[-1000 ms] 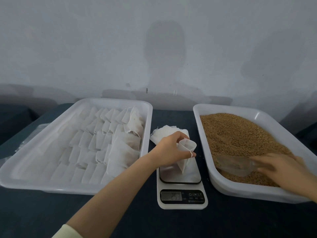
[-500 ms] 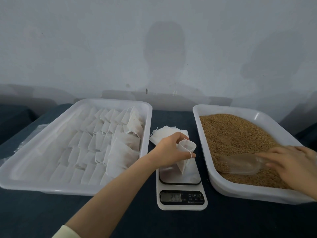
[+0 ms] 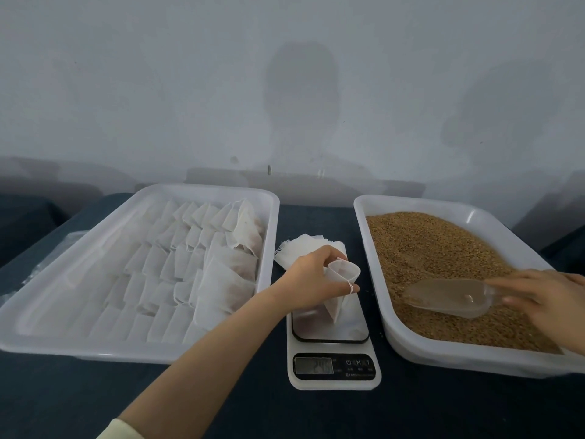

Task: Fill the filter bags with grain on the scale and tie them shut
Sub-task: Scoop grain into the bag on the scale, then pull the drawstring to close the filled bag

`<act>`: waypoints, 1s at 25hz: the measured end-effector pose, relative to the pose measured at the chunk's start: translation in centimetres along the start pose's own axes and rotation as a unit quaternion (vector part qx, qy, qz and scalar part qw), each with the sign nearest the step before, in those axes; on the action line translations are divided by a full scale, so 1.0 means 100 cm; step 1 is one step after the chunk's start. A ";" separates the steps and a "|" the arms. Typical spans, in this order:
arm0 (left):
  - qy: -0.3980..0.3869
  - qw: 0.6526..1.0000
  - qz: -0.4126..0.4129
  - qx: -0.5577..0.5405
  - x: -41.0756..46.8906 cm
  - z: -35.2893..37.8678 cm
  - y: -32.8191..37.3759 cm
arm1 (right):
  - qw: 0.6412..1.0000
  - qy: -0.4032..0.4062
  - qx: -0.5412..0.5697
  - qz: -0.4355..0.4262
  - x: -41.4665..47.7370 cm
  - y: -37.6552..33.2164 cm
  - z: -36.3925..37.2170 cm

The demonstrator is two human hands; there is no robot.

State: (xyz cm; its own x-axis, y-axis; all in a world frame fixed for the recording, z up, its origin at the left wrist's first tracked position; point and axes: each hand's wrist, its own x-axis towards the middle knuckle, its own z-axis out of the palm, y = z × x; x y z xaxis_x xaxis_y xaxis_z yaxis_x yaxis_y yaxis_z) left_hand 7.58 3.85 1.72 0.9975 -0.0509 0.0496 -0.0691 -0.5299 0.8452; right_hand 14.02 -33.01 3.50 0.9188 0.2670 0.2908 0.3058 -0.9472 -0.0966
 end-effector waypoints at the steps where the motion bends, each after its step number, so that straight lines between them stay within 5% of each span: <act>1: 0.000 1.000 0.000 0.000 0.000 0.000 0.000 | 1.000 -0.007 0.012 0.001 0.001 0.003 0.001; 11: -0.003 1.000 -0.006 -0.001 0.001 0.000 0.000 | 0.979 -0.016 0.201 -0.012 0.004 -0.039 -0.046; 21: -0.021 1.000 -0.013 0.001 0.002 0.001 0.001 | 0.988 -0.041 0.062 -0.134 0.035 -0.133 -0.086; 25: -0.016 1.000 -0.012 0.001 0.003 0.001 -0.001 | 0.980 0.010 -0.032 -0.197 0.036 -0.150 -0.092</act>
State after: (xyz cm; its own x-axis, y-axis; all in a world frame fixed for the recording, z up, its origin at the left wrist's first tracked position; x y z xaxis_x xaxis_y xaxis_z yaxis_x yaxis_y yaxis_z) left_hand 7.86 3.83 1.59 0.9978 -0.0651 0.0127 -0.0456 -0.5335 0.8446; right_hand 10.46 -19.50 14.79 0.7266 0.6117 0.3129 0.6192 -0.7803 0.0876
